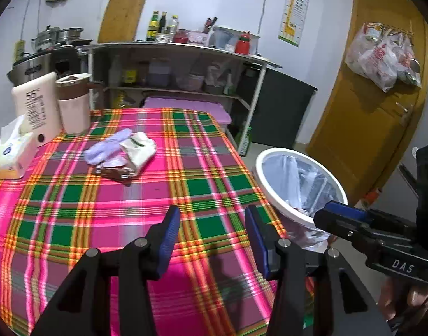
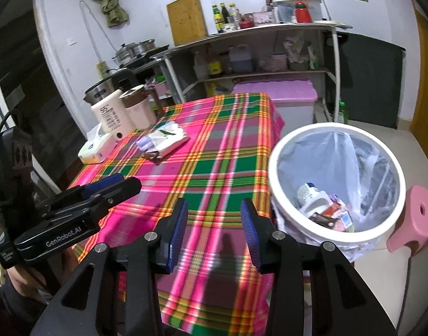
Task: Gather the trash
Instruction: 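Move both open tools back from the bin toward the table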
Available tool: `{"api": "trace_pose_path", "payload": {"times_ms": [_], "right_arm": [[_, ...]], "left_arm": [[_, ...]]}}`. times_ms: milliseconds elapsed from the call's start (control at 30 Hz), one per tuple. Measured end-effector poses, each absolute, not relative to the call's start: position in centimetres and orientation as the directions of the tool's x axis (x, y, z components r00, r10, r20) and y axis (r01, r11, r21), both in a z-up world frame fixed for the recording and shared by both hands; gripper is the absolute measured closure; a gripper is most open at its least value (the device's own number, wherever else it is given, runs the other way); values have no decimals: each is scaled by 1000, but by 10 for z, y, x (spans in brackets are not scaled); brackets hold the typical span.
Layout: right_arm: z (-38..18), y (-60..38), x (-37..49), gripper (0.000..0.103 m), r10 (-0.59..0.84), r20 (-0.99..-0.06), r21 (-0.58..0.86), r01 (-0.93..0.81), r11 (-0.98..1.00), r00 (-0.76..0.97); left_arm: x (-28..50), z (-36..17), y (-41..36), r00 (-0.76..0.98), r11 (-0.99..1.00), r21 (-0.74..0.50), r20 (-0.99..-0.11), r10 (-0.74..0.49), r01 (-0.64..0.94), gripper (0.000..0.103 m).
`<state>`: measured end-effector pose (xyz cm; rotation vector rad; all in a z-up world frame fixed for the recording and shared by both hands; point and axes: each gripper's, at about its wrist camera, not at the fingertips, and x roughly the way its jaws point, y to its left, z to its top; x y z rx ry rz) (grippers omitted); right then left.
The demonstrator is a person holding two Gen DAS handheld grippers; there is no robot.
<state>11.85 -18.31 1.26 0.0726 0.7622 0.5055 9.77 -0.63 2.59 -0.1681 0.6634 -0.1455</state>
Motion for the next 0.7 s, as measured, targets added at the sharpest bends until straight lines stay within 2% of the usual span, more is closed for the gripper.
{"api": "trace_pose_path", "payload": {"times_ms": [700], "right_arm": [[5, -101, 149, 63, 480, -675, 201, -486, 851, 561]], "left_arm": [[95, 13, 69, 798, 975, -212, -598, -71, -72, 53]]}}
